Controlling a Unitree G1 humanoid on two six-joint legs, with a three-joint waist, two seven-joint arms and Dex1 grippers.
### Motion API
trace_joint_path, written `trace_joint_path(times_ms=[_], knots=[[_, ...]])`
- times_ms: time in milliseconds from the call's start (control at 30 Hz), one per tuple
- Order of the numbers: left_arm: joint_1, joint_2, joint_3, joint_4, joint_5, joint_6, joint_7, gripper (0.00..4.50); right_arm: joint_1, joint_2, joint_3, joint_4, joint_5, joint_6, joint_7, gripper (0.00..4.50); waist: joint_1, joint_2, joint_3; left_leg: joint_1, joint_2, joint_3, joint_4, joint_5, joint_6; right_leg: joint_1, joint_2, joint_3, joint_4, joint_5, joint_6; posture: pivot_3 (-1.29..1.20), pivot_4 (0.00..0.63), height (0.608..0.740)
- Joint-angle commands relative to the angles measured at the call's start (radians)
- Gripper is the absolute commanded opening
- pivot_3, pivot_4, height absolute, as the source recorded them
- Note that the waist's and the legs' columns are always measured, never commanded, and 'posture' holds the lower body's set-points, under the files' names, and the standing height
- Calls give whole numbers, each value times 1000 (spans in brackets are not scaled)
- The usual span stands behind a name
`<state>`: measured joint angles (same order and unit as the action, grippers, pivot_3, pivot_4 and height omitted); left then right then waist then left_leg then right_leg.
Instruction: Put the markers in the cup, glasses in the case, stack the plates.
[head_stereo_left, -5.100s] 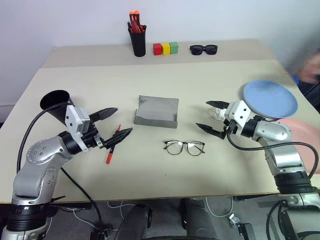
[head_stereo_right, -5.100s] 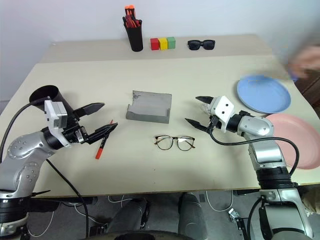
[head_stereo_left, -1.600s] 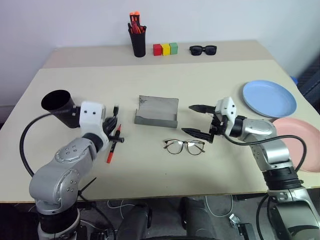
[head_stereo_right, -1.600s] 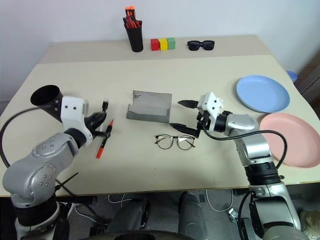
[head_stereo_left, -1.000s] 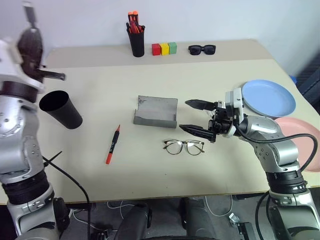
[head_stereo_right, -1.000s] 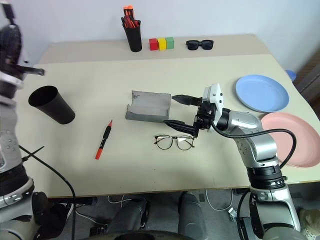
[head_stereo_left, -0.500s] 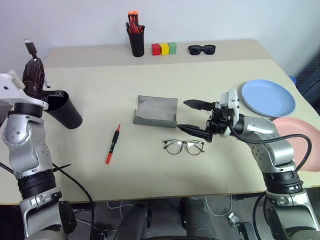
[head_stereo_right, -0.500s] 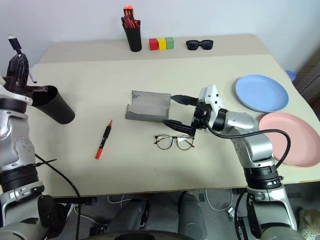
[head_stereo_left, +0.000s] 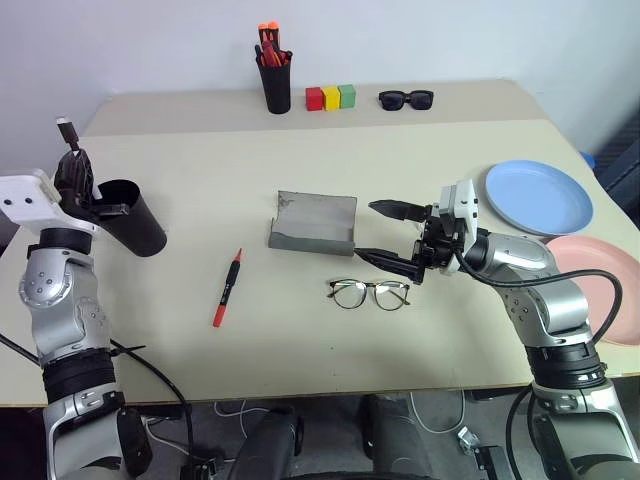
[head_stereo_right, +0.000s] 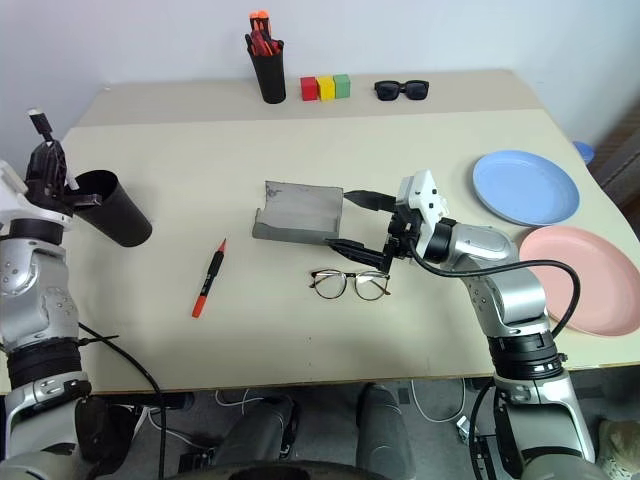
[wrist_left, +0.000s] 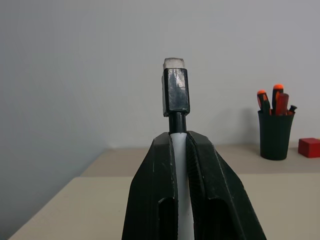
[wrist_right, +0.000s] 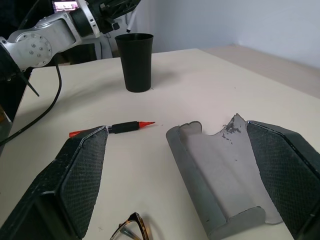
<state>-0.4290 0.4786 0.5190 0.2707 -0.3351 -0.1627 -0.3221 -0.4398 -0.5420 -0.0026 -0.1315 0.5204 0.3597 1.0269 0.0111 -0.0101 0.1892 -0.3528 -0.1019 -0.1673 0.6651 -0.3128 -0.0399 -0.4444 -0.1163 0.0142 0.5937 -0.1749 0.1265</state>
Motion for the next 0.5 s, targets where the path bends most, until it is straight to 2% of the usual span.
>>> trace_joint_path(times_ms=[33,133,333,367,500], knots=[[-14,5,-12,3,11,-40,8,76,-11,-2,-11,-34,3,-17,-2,4500,0,0,0,0,0,0,0,0,0,0,0,0,0,0,0,0,150,740],[-9,2,-11,0,-8,-48,8,1161,-10,-6,-11,-34,-2,-18,-1,4500,-1,0,0,0,0,0,0,0,0,0,0,0,0,0,0,0,150,740],[17,-2,-19,-76,-30,-29,1,4214,-10,-1,-10,-26,-4,-23,1,4500,-1,0,0,0,0,0,0,0,0,0,0,0,0,0,0,0,150,740],[24,-1,-23,-94,-30,-23,-1,4424,-11,1,-9,-25,-4,-24,1,4500,-1,0,0,0,0,0,0,0,0,0,0,0,0,0,0,0,150,740],[77,2,-45,-264,-105,125,-1,4424,-17,5,-7,-19,-5,-28,1,4500,-2,0,0,0,0,0,0,0,0,0,0,0,0,0,0,0,150,740]])
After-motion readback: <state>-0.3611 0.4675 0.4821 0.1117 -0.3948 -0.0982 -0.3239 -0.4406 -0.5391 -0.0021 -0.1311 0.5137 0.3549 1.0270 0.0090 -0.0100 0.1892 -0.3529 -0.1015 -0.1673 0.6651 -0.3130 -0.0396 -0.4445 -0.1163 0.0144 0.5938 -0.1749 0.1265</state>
